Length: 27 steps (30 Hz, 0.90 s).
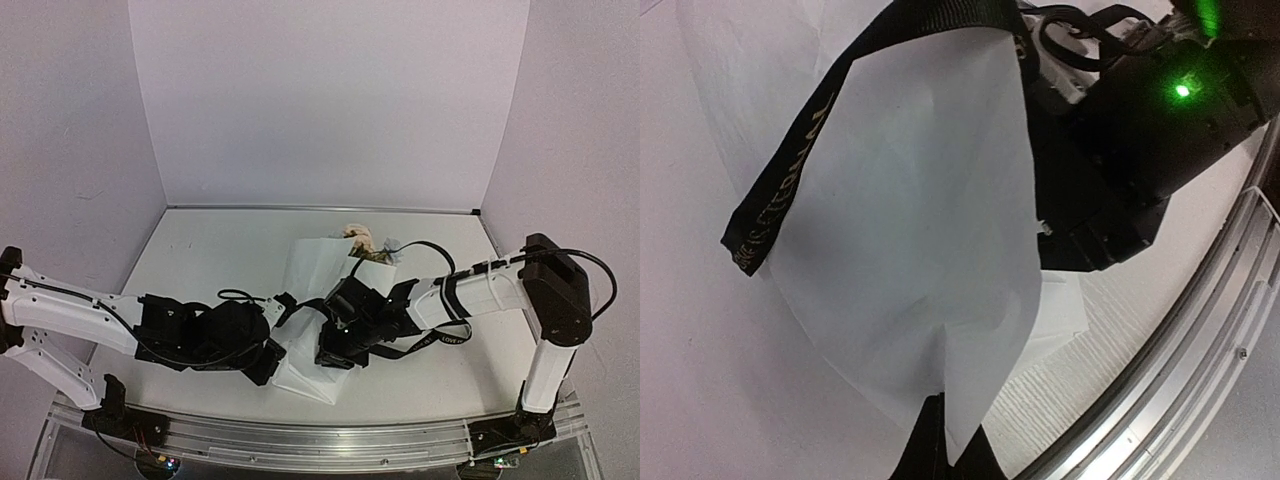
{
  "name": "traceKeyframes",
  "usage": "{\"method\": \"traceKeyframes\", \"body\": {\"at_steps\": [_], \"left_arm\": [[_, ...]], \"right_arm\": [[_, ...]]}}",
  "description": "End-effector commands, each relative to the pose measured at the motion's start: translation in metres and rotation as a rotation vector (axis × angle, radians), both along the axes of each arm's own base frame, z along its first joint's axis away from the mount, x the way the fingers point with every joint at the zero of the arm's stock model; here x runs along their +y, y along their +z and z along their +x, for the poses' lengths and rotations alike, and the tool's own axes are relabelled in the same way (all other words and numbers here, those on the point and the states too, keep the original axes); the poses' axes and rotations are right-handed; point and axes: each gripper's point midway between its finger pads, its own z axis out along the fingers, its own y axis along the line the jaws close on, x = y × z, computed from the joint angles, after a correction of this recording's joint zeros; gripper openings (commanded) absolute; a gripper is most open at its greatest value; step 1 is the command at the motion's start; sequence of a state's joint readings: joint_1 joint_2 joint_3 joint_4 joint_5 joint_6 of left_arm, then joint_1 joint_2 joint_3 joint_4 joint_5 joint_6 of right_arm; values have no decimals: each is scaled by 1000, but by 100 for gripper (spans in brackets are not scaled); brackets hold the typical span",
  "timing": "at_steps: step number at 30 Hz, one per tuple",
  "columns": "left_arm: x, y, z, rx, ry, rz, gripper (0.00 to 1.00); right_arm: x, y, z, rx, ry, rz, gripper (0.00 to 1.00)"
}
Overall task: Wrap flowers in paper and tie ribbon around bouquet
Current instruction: Adjust the folded bouquet at the center of the board.
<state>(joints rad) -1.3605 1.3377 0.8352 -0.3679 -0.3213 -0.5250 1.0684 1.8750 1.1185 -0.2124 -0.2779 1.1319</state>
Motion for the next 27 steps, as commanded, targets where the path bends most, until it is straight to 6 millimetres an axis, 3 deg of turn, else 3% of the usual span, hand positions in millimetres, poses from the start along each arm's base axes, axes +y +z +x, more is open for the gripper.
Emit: {"method": "traceKeyframes", "body": {"at_steps": [1, 6, 10, 18, 24, 27], "left_arm": [[-25, 0, -11, 21, -95, -70, 0], [-42, -18, -12, 28, -131, -66, 0], [-53, -26, -10, 13, -146, -71, 0], [-74, -41, -15, 32, -205, -75, 0], [-88, -47, -16, 35, -241, -64, 0], [-91, -51, -17, 40, -249, -55, 0]], "right_arm": [[5, -6, 3, -22, -10, 14, 15], [-5, -6, -2, -32, 11, 6, 15], [-24, 0, -9, -57, 32, -17, 18], [-60, 20, -29, -74, 87, -45, 35], [-100, 39, -43, -86, 149, -133, 53], [-110, 54, -35, -65, 143, -128, 59]]}}
